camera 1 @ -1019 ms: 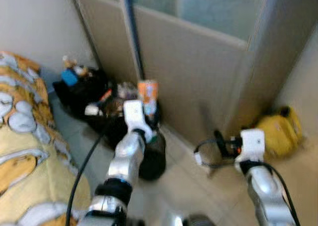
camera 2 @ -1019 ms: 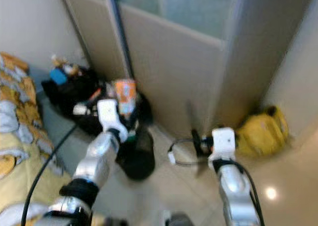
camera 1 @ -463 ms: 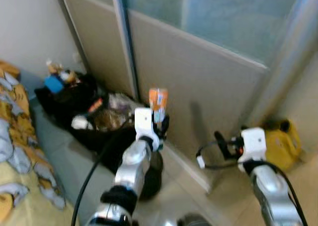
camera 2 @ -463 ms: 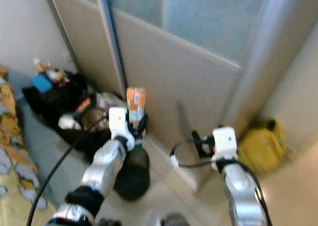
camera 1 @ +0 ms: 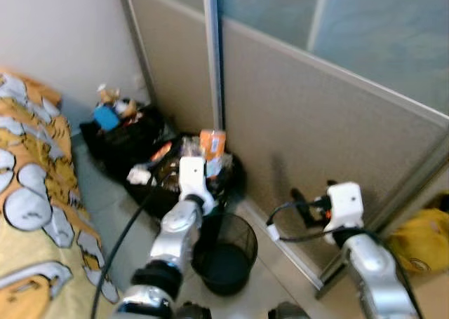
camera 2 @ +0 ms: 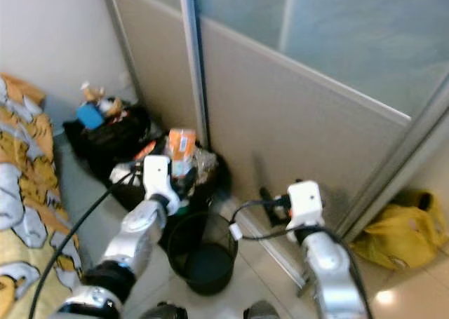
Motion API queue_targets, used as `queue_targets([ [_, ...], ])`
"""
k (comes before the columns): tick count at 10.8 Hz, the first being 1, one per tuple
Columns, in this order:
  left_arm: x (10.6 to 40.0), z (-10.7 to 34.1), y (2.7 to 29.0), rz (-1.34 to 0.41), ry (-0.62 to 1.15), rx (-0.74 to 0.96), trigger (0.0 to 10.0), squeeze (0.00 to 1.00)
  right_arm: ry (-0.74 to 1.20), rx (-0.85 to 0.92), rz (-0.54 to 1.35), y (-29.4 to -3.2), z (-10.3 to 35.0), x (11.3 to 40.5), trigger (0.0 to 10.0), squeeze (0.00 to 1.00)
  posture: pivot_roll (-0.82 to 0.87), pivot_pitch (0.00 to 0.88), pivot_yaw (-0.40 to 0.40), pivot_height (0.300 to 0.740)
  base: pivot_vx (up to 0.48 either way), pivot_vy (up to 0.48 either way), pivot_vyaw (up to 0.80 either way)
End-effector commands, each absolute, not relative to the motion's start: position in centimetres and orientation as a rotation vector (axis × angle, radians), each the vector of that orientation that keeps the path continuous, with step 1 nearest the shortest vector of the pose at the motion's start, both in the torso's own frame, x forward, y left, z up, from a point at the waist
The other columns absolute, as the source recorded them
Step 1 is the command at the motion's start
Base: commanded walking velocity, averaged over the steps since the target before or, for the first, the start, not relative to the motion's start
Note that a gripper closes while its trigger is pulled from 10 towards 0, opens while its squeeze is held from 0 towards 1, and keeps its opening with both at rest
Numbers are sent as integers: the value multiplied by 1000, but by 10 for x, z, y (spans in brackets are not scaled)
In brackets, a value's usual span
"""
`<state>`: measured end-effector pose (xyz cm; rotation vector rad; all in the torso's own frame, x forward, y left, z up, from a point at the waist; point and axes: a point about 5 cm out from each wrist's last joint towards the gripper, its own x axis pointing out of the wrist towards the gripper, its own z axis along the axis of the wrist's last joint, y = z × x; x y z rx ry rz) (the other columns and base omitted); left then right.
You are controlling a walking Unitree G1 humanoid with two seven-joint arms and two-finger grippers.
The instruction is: Clean up the room
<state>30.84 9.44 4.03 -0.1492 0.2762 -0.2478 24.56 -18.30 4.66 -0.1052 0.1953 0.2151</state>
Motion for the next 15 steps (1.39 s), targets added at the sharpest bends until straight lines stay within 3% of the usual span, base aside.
queue_targets([
  [1,319,51,95,-240,246,-116,10000,0,203,-106,208,-184,47,245,10000,0,-291,0,71,700,0,0,-725],
  [4,341,68,106,-247,211,-34,10000,0,185,-102,185,-185,47,244,10000,0,-306,0,93,700,0,0,-206],
  [7,339,63,94,-291,236,-43,10000,0,174,-78,189,-180,45,238,10000,0,-316,0,108,700,176,268,-602],
  [9,334,64,84,-335,201,4,10000,0,164,-58,168,-183,47,241,10000,0,-321,0,115,700,292,379,0],
  [15,334,56,98,-240,242,-23,10000,0,170,-80,191,-180,48,241,10000,0,-306,0,99,700,0,0,-120],
])
